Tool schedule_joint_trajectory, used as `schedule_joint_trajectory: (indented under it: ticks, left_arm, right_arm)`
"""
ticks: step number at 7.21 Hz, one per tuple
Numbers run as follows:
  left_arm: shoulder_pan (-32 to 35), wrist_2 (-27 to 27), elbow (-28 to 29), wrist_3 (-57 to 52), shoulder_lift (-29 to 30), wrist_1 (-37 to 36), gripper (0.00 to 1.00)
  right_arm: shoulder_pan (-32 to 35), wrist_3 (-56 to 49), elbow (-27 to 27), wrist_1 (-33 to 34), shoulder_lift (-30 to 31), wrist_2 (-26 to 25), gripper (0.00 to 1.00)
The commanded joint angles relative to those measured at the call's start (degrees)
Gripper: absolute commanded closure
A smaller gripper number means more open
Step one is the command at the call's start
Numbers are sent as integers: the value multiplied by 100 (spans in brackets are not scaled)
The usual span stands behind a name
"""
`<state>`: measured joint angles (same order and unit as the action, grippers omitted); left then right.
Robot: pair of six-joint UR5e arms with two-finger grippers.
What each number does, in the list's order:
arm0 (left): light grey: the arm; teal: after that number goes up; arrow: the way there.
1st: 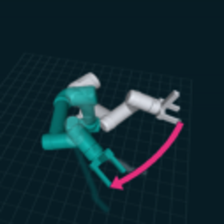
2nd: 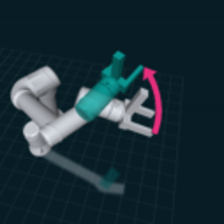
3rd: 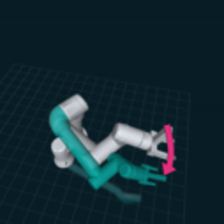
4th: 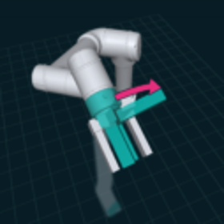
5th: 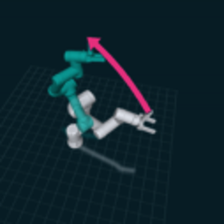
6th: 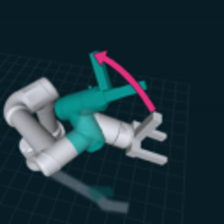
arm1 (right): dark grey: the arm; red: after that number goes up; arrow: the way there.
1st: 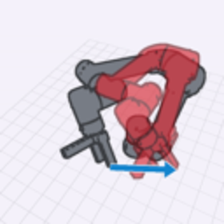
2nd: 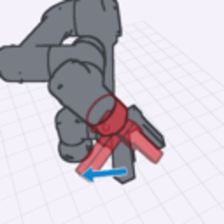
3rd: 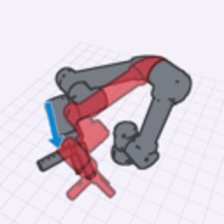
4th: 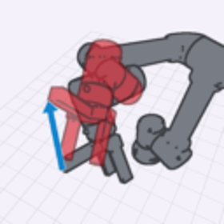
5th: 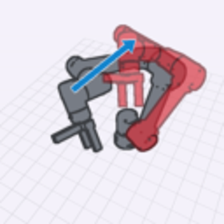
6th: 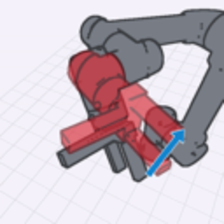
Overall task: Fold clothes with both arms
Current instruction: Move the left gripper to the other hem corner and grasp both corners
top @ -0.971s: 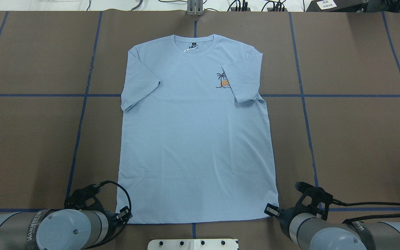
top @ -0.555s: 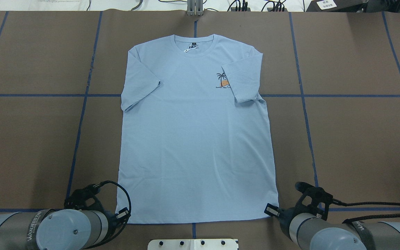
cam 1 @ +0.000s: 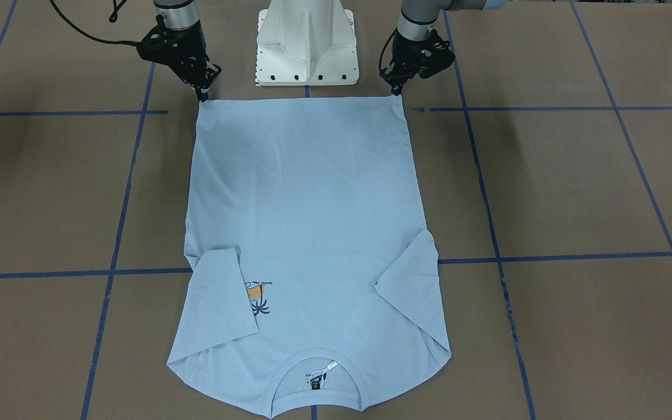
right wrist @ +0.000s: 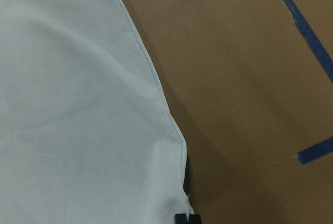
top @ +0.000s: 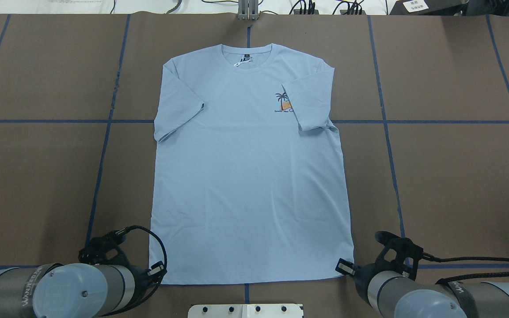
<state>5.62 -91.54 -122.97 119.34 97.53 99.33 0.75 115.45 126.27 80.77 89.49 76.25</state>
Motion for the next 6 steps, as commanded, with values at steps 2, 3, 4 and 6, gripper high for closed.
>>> schedule_joint_trajectory:
  ticks: [2, 3, 4, 6]
  left_arm:
    - [-331, -13, -1025, 80, -541, -10, 100]
    - [-377, -48, -1228, 89, -542, -19, 100]
    - [-377, -196, -1543, 89, -533, -306, 100]
    - [-28, -259, -1599, -190, -445, -493, 100]
  right_arm:
    - [-74, 3, 668, 9, 434, 126, 100]
    - [-83, 12, 906, 9, 542, 214, 100]
    - [-75, 3, 1108, 9, 586, 215, 100]
    - [344, -31, 1383, 0, 517, 223, 100]
